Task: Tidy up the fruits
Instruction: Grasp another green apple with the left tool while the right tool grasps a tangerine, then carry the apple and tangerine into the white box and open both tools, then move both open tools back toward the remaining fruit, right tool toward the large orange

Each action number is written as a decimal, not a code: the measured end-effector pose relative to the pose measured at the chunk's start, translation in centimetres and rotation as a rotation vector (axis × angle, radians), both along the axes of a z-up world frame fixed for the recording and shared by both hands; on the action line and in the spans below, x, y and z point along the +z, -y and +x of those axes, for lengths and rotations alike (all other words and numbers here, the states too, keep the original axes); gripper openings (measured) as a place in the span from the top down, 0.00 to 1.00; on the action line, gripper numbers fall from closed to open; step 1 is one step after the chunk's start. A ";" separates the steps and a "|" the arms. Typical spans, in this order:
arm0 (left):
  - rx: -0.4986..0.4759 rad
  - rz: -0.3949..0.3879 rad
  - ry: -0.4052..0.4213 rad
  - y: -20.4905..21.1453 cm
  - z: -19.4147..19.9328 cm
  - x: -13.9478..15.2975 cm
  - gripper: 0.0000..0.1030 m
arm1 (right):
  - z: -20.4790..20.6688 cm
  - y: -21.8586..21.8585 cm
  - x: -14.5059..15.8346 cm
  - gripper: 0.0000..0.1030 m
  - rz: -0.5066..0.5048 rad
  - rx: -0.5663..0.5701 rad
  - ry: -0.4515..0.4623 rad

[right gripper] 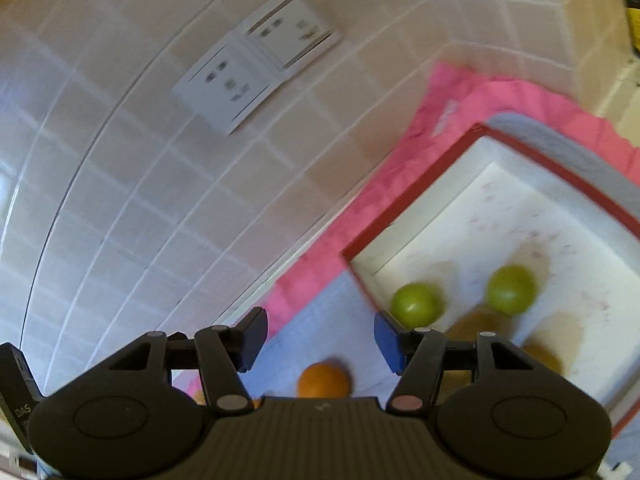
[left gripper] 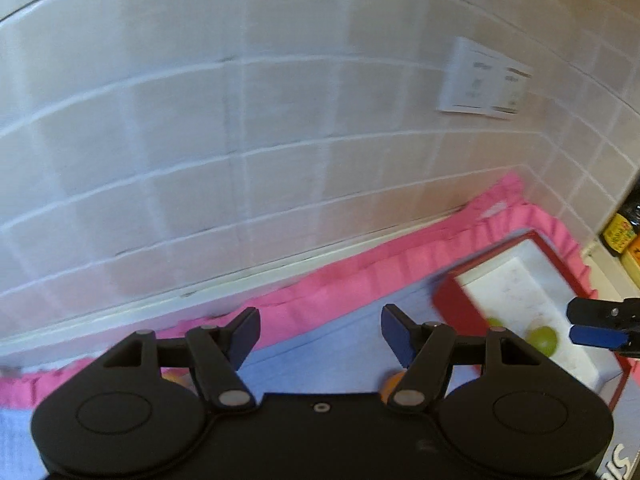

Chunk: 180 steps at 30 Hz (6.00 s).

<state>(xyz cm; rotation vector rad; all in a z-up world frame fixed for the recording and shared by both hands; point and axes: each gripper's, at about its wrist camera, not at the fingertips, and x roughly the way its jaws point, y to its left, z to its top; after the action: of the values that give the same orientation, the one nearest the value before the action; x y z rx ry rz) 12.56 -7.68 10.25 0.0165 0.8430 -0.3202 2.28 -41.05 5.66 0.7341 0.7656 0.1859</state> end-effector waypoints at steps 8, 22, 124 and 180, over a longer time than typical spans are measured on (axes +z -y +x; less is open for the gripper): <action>0.093 -0.004 -0.057 -6.5 -1.3 -2.6 0.23 | 0.9 -5.4 -0.3 0.40 -0.009 0.121 -0.023; 0.059 0.011 -0.155 -10.6 -3.8 -9.3 0.23 | 3.0 -16.1 -7.0 0.43 0.026 0.326 -0.183; -0.372 -0.105 -0.265 25.4 2.7 -10.1 0.43 | -0.8 13.7 -13.1 0.59 0.102 -0.244 -0.228; 0.084 -0.075 -0.148 -3.9 1.7 -3.0 0.25 | 3.7 -5.5 -2.1 0.44 -0.014 0.102 -0.045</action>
<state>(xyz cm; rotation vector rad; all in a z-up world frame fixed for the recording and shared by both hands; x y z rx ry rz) 14.21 -3.78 7.21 -0.1138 0.9754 -0.2761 5.97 -35.58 3.58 0.6881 0.8476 0.2568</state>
